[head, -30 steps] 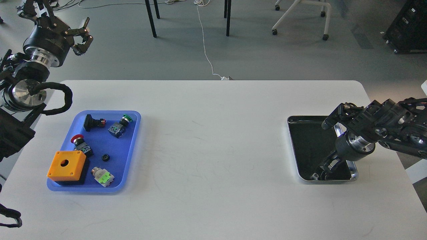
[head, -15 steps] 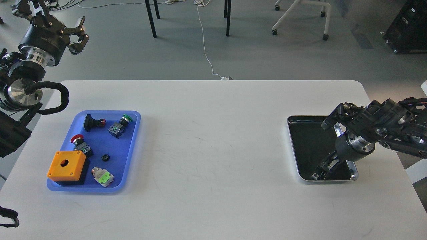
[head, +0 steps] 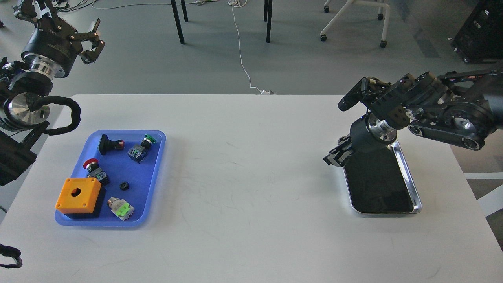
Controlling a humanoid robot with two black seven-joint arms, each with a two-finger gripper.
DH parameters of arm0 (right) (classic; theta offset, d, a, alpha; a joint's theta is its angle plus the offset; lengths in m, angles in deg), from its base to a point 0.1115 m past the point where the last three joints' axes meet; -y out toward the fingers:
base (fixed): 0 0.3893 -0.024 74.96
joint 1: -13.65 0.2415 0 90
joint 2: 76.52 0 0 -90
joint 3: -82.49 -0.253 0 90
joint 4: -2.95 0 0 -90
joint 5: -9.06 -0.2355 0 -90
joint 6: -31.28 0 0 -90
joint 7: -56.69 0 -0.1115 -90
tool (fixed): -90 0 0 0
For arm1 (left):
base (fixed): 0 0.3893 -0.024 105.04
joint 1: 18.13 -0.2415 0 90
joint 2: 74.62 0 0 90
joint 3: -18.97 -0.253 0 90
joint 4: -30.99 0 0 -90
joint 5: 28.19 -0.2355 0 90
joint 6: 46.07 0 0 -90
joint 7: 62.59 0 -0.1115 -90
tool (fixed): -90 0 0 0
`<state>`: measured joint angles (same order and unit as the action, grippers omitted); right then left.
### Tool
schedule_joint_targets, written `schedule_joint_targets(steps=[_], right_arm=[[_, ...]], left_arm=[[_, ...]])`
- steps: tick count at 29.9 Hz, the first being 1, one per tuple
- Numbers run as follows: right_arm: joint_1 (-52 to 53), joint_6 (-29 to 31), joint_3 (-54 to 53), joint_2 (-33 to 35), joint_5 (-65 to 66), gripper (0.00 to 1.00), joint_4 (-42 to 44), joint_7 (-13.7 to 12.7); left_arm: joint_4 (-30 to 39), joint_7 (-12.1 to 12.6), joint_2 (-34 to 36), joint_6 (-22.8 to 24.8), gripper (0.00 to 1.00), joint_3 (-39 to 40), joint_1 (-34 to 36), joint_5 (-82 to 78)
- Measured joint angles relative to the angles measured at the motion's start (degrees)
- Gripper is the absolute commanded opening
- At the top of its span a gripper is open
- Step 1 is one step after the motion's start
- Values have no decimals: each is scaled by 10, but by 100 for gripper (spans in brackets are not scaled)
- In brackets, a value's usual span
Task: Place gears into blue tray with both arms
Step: 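Carry the second black part toward the table center and open the right gripper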
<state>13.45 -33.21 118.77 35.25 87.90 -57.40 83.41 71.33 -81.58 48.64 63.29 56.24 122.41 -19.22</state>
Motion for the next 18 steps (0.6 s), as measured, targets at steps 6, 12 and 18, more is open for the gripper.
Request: schedule_joint_targets(steps=[6, 12, 18], right_arm=[[-18, -51, -5, -104, -69, 19, 47, 0], [-59, -117, -9, -185, -108, 19, 87, 4], [-103, -190, -10, -217, -123, 19, 91, 12]], left_arm=[[0, 0, 12, 0, 98, -1, -1, 0], [0, 0, 17, 14, 98, -2, -3, 0], [0, 1, 21, 16, 98, -2, -3, -1]])
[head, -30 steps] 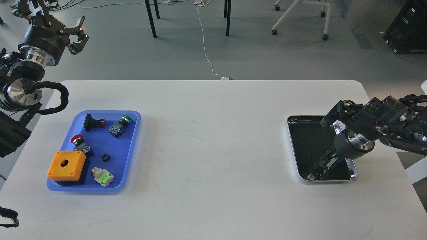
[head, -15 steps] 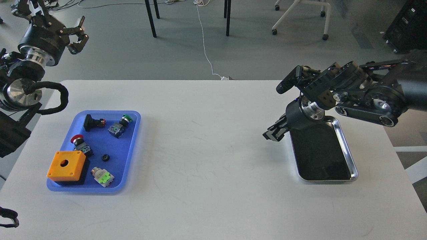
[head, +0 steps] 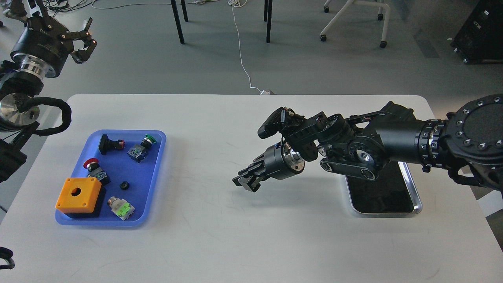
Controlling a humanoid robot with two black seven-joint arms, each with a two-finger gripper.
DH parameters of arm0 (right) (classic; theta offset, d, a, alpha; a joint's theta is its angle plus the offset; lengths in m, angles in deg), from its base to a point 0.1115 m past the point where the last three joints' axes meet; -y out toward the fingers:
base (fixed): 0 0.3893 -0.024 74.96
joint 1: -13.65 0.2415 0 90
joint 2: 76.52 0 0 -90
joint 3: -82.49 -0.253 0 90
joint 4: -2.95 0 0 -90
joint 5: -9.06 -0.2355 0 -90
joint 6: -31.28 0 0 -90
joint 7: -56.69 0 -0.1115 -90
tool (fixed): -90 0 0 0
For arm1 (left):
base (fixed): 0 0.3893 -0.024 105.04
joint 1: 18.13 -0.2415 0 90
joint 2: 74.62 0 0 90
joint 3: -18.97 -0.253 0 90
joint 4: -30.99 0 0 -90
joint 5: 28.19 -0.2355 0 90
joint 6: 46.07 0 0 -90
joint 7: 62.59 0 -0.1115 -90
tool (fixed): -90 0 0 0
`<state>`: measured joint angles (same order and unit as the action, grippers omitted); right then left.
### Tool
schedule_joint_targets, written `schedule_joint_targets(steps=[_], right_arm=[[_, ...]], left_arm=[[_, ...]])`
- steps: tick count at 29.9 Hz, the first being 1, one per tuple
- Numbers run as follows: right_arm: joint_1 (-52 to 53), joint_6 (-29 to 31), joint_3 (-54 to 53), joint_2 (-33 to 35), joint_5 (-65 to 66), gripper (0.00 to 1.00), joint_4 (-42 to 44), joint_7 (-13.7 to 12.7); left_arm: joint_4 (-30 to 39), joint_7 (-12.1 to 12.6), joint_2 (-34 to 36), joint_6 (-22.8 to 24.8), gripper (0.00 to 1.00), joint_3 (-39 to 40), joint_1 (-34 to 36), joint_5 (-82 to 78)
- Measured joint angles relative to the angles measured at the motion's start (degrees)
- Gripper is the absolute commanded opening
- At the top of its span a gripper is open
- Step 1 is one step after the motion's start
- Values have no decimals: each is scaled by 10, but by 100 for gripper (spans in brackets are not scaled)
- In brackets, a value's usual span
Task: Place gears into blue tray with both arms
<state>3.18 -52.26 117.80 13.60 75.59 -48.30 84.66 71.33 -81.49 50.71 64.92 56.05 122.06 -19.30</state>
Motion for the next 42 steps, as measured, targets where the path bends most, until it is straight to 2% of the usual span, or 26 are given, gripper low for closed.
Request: schedule_joint_targets(steps=[6, 11, 18, 22, 28, 33, 38, 42], right_arm=[[-41, -39, 0, -1, -1, 20, 20, 0], [-65, -48, -7, -1, -1, 22, 41, 0], [-95, -51, -32, -1, -1, 37, 76, 0], [-99, -54, -32, -1, -1, 58, 78, 0], [-98, -55, -33, -1, -3, 72, 74, 0], [-94, -52, -81, -1, -11, 92, 77, 0], [-92, -47, -206, 6, -43, 96, 81, 0], [-94, -47, -279, 58, -85, 96, 80, 0]], left_arm=[[0, 0, -1, 0, 98, 0, 0, 0], [0, 0, -1, 0, 98, 0, -1, 0], [0, 0, -2, 0, 98, -2, -1, 0], [0, 0, -2, 3, 98, -3, -2, -1], [0, 0, -3, 4, 98, -3, -3, -1], [0, 0, -2, 4, 98, -3, -2, -1], [0, 0, 0, 1, 98, -3, 2, -1], [2, 0, 1, -3, 98, -3, 7, -2]])
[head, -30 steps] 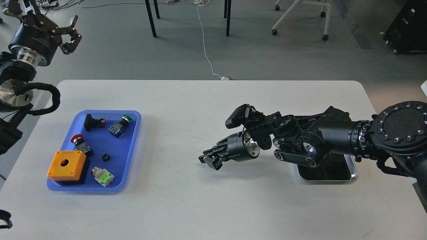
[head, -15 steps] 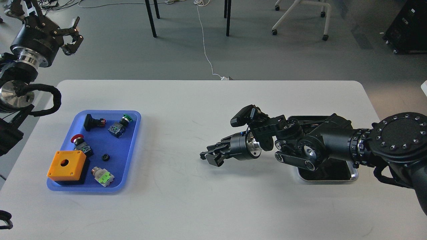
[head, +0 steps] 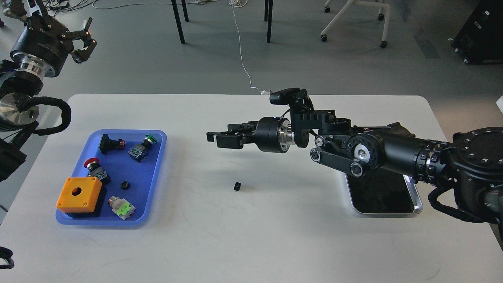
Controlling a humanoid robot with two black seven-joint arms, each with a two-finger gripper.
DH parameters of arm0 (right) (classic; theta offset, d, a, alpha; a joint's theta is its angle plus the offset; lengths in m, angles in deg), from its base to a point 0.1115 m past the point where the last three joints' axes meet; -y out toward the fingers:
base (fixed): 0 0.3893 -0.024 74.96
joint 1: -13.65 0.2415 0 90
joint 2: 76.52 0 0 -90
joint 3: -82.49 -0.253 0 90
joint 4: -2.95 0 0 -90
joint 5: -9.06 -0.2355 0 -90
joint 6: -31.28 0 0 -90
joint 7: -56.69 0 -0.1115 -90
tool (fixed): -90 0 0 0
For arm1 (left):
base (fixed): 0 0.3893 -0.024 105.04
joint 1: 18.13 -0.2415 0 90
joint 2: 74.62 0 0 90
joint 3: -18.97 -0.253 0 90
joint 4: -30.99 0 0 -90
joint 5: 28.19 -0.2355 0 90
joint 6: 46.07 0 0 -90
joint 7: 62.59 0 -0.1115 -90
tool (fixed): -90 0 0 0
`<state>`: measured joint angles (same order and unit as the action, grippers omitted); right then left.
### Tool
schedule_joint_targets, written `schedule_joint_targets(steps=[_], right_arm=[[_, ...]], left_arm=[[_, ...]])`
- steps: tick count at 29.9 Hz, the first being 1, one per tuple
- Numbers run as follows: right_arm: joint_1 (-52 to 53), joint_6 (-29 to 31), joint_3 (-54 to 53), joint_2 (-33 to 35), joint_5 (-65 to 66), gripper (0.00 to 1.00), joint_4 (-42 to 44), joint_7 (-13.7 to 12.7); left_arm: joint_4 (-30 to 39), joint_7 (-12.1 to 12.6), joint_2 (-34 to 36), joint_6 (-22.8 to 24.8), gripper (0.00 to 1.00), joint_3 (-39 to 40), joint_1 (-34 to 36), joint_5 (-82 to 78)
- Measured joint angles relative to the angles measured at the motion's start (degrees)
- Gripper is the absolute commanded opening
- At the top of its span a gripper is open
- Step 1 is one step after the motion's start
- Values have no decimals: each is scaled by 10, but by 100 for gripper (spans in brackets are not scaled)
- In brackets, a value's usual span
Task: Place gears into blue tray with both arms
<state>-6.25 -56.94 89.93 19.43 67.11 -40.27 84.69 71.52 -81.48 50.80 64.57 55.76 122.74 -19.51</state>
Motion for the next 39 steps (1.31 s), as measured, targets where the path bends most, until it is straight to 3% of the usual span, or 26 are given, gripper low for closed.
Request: schedule_joint_targets(steps=[5, 10, 17, 27, 32, 39], right_arm=[[-13, 0, -47, 85, -104, 96, -7, 0], [-37, 14, -91, 161, -236, 96, -10, 0], [-110, 85, -213, 242, -326, 97, -1, 0], [-219, 202, -331, 293, -474, 97, 1, 0], [-253, 256, -335, 316, -547, 97, -2, 0], [-327, 262, -368, 322, -571, 97, -7, 0]], left_arm=[[24, 12, 16, 2, 98, -1, 2, -47], [118, 40, 32, -2, 98, -3, 10, -200], [269, 46, 48, -30, 97, -16, 10, -481], [398, 53, 6, -38, 93, -141, 3, -832], [412, 77, -2, -39, 84, -200, 4, -1015], [397, 81, -15, -42, 75, -246, -23, -1193]])
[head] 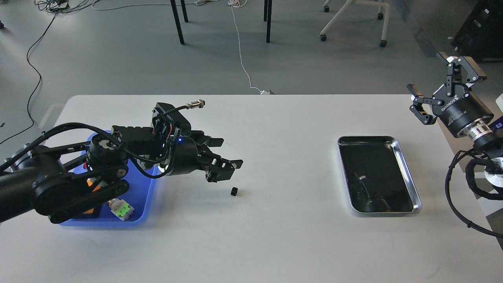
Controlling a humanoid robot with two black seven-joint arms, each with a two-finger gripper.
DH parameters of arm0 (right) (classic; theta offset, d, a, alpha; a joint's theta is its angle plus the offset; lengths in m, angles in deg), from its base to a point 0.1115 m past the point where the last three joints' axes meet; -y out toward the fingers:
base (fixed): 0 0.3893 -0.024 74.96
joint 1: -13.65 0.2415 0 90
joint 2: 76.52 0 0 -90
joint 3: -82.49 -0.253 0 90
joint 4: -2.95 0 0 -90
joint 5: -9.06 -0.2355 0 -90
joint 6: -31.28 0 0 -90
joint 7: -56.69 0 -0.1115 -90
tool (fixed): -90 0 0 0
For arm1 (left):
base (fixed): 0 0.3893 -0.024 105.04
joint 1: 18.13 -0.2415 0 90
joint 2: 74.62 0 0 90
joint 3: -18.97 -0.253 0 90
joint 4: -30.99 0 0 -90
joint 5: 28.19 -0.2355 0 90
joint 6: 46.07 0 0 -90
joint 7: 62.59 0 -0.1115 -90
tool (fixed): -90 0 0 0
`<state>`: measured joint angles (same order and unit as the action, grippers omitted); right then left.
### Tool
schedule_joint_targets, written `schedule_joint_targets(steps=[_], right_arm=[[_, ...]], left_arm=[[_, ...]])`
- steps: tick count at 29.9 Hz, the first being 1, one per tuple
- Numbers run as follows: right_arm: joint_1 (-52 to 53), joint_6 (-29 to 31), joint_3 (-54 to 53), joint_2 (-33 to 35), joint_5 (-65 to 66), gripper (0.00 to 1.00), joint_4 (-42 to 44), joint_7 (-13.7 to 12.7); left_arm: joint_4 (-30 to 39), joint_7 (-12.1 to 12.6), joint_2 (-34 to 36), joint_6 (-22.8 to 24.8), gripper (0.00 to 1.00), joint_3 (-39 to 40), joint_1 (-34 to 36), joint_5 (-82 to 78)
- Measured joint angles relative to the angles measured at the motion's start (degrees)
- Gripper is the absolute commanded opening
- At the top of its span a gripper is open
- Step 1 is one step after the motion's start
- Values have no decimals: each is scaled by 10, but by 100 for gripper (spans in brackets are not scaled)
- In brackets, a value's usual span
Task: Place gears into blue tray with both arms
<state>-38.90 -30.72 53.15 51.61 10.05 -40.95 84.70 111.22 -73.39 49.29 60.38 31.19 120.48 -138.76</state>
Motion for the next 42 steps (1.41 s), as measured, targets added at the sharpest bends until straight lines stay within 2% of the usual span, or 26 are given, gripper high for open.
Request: schedule_joint_targets(steps=[5, 13, 19, 26, 34, 42], right_arm=[[-24, 0, -19, 0, -1, 97, -1, 0], [-33, 0, -27, 0, -1, 97, -3, 0], [-34, 0, -36, 0, -1, 97, -2, 0], [-34, 0, -38, -1, -1, 97, -4, 0], [-34, 0, -50, -4, -1, 97, -4, 0], [-34, 0, -50, -6, -1, 97, -4, 0]], left_arm=[[5, 0, -1, -3, 64, -8, -18, -18], [-1, 2, -37, -2, 57, -18, -20, -21], [-20, 2, -58, -2, 57, -33, -25, -65], [-75, 2, -88, -3, 58, -38, -26, -90], [-83, 1, -91, -4, 56, -51, -43, -112], [-92, 0, -99, -11, 34, -49, -51, -114]])
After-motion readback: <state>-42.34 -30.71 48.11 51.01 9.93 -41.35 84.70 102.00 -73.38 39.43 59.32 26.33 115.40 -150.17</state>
